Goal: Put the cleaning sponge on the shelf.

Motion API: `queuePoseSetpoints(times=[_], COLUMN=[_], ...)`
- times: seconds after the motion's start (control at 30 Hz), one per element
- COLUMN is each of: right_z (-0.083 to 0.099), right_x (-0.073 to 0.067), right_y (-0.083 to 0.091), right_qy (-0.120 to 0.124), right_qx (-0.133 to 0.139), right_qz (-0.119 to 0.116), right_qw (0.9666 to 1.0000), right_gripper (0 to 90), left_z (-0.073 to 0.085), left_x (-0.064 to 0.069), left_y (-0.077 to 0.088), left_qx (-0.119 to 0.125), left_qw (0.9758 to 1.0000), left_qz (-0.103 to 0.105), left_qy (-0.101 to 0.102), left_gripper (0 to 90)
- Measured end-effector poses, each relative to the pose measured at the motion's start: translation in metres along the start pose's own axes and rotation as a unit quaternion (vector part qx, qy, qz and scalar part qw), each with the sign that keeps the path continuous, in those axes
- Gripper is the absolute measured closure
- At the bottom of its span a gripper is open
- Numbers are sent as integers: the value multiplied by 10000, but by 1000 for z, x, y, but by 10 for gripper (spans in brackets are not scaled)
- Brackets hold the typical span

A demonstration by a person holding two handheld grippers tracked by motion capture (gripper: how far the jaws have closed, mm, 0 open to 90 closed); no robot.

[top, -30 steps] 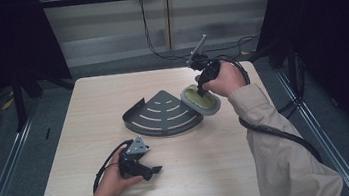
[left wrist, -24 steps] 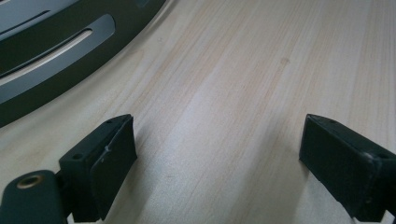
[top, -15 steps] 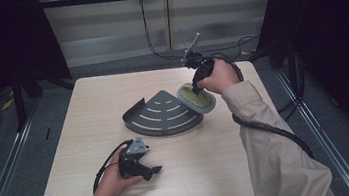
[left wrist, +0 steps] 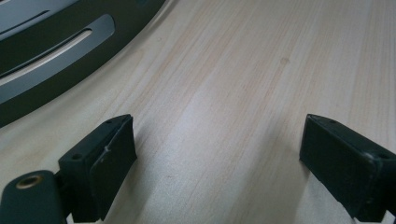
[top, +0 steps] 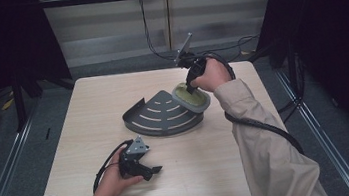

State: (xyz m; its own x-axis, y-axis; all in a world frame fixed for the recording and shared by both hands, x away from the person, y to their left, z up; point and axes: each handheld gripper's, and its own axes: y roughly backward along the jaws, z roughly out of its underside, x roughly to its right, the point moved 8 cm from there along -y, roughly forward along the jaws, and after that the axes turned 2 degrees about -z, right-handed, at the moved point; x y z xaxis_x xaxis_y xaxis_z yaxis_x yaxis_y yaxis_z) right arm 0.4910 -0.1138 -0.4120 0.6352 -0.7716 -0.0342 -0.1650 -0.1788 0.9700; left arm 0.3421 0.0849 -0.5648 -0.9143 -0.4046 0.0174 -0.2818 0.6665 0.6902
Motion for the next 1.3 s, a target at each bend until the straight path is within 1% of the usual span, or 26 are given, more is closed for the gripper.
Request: queuePoseSetpoints(times=[0.1,0.13,0.27,0.37,0.43,0.47,0.6,0.63,0.67,0.97,1.07,1.3], right_z=[-3,-3,-7,-9,-10,-10,-13,-13,-14,-18,-19,-18], right_x=[0,0,-1,-1,0,0,1,0,1,-3,-5,-5], right_y=[-1,-1,-4,-5,-6,-7,-10,-11,-12,-19,-23,-27], right_qy=[28,16,-18,-30,18,-18,6,-29,22,125,93,104], right_qx=[15,-22,2,-18,-5,-11,-14,-11,-10,-43,-33,-61], right_qz=[25,28,5,34,41,37,58,45,66,39,9,1], right_qw=[10000,10000,10000,10000,10000,10000,10000,10000,10000,9999,10000,9999], right_gripper=[715,715,715,714,715,715,715,715,715,715,715,715], left_z=[0,0,0,0,0,0,0,0,0,0,0,0], left_x=[0,0,0,0,0,0,0,0,0,0,0,0], left_y=[0,0,0,0,0,0,0,0,0,0,0,0], left_qx=[1,-1,-2,-1,0,-1,1,-1,0,-7,-6,6], left_qw=[10000,10000,10000,10000,10000,10000,10000,10000,10000,10000,10000,10000], left_qz=[1,6,9,11,12,13,13,13,14,5,7,6], left_qy=[1,1,-2,-2,-1,-1,0,-5,-3,-20,-15,-2], left_gripper=[102,102,100,100,100,101,100,100,99,99,99,99])
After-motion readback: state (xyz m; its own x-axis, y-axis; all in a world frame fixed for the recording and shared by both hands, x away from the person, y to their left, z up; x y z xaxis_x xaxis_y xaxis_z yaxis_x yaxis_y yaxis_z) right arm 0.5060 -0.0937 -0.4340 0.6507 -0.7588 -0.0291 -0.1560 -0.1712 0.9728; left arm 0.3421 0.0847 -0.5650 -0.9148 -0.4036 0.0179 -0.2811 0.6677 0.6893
